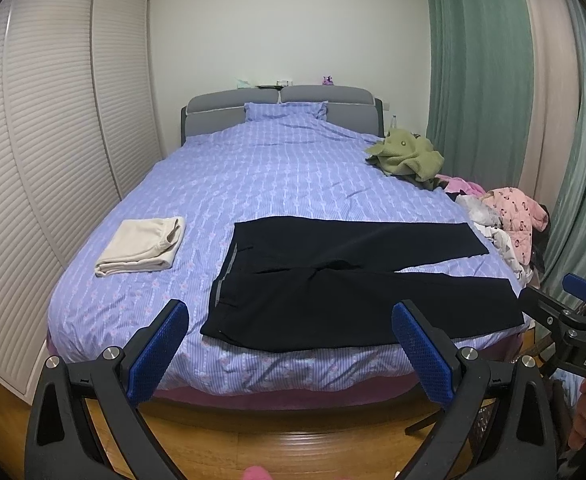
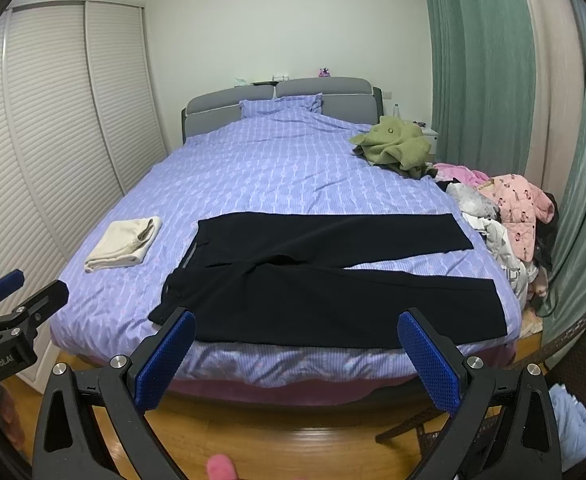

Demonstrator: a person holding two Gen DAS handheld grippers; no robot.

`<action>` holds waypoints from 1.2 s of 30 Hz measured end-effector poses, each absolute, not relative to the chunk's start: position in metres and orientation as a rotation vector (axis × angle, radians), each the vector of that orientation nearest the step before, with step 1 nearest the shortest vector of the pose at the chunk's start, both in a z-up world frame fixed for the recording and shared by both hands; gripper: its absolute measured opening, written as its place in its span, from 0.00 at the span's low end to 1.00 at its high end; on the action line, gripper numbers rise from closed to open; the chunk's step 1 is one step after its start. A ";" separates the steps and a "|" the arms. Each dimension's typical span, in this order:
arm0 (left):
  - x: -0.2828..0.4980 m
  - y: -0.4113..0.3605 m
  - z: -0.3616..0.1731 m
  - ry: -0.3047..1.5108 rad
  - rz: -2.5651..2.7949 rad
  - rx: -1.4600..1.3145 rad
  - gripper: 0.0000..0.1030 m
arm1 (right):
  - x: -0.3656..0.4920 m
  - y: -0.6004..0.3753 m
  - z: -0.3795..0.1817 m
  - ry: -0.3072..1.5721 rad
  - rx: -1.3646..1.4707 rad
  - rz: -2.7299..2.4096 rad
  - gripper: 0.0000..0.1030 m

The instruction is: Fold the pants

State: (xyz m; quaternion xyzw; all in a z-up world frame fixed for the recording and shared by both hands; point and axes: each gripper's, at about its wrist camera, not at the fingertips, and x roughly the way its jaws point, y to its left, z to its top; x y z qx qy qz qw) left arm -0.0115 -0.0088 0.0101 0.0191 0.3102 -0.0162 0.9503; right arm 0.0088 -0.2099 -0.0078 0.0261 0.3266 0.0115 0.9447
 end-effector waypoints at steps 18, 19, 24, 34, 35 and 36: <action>-0.016 -0.002 0.011 0.612 -0.034 0.030 1.00 | 0.009 -0.210 -0.007 0.664 0.052 0.028 0.99; -0.016 -0.001 0.011 0.612 -0.034 0.029 1.00 | 0.009 -0.210 -0.007 0.665 0.052 0.029 0.99; -0.015 -0.002 0.011 0.615 -0.035 0.027 1.00 | 0.011 -0.211 -0.007 0.668 0.052 0.029 0.99; -0.013 -0.003 0.012 0.618 -0.036 0.027 1.00 | 0.015 -0.213 -0.009 0.677 0.053 0.029 0.99; -0.013 -0.003 0.012 0.617 -0.035 0.027 1.00 | 0.015 -0.213 -0.009 0.677 0.054 0.030 0.99; -0.013 -0.004 0.012 0.618 -0.034 0.027 1.00 | 0.016 -0.213 -0.009 0.677 0.055 0.031 0.99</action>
